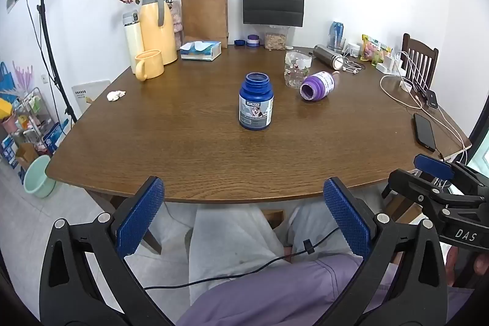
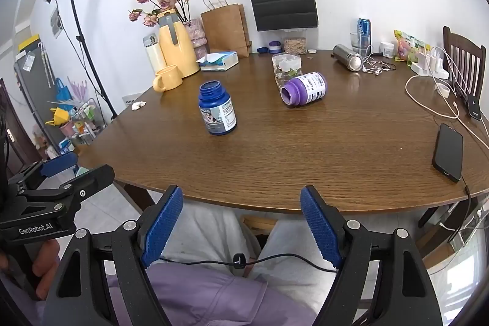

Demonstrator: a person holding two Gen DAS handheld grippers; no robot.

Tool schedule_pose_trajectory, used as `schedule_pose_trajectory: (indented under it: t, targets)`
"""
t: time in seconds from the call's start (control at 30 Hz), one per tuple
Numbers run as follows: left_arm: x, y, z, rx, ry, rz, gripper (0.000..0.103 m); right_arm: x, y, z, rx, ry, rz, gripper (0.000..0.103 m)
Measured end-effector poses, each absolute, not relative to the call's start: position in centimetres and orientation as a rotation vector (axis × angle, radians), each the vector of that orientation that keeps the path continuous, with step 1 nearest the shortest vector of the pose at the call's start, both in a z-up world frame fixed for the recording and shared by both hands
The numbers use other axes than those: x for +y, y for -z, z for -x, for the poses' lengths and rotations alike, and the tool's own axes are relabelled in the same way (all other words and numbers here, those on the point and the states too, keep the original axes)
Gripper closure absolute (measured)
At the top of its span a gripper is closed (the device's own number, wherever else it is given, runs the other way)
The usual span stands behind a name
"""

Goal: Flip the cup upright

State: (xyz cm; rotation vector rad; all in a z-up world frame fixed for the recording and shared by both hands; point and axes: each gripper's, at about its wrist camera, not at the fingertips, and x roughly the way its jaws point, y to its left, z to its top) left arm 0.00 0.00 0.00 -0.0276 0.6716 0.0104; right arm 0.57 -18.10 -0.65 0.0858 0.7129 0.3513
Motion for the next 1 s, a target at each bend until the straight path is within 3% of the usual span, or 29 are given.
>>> schedule_pose_trajectory:
  t: [1.0]
  targets:
    - [0.1, -0.04, 0.0, 0.674, -0.012, 0.028, 0.0, -18.06, 0.64, -0.51, 0.713, -0.352, -0.085, 0.02]
